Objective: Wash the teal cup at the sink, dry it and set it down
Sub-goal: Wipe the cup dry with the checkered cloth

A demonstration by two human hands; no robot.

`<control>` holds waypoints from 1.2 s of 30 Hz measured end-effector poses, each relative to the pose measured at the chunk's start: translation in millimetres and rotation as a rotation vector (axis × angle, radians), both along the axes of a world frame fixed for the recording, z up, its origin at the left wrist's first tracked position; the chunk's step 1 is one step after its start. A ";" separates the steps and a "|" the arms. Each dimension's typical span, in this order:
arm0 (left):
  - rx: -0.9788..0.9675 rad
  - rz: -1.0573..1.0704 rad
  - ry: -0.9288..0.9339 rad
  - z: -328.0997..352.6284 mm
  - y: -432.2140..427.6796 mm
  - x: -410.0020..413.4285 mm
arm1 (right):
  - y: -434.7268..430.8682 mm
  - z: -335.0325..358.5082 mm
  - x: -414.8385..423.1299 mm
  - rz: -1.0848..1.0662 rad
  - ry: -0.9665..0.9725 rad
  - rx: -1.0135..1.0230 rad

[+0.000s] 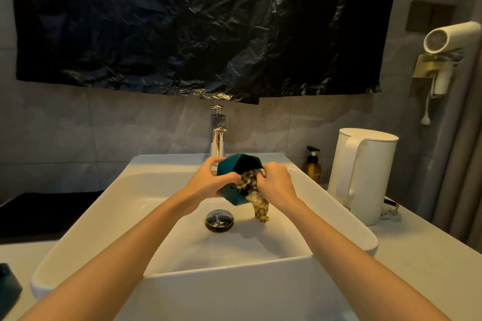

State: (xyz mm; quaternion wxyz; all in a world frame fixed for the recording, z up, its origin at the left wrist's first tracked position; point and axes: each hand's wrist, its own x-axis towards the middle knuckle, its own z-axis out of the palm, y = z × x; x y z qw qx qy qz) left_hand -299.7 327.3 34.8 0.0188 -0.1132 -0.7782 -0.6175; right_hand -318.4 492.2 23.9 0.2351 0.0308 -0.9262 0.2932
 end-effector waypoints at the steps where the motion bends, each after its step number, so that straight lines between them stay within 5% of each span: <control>1: -0.008 0.029 0.050 -0.9 -0.1 -0.9 | -0.4 -1.2 -2.3 0.003 -0.023 -0.029; 6: -0.052 0.038 0.135 -2.2 -6.7 -1.2 | -3.2 -2.5 -4.9 0.072 -0.029 0.004; 12: -0.150 -0.036 0.056 -1.9 -1.6 3.6 | 1.6 3.7 -1.6 0.124 0.161 0.503; 15: -0.143 0.022 0.048 1.8 -4.2 3.0 | -2.6 4.8 -2.5 0.120 0.159 0.574; 20: -0.120 0.011 0.042 -0.6 -6.6 2.9 | -2.3 -5.0 -2.8 0.250 -0.028 0.103; 27: -0.151 -0.007 0.036 1.3 -8.3 2.3 | -1.9 -2.1 -1.3 0.231 -0.242 -0.067; 31: -0.128 0.000 0.039 2.8 -8.6 1.9 | 3.0 3.9 4.0 0.335 -0.494 -0.365; 36: -0.070 -0.053 -0.014 0.3 -3.5 0.9 | 1.8 1.2 -4.1 0.161 -0.372 -0.285</control>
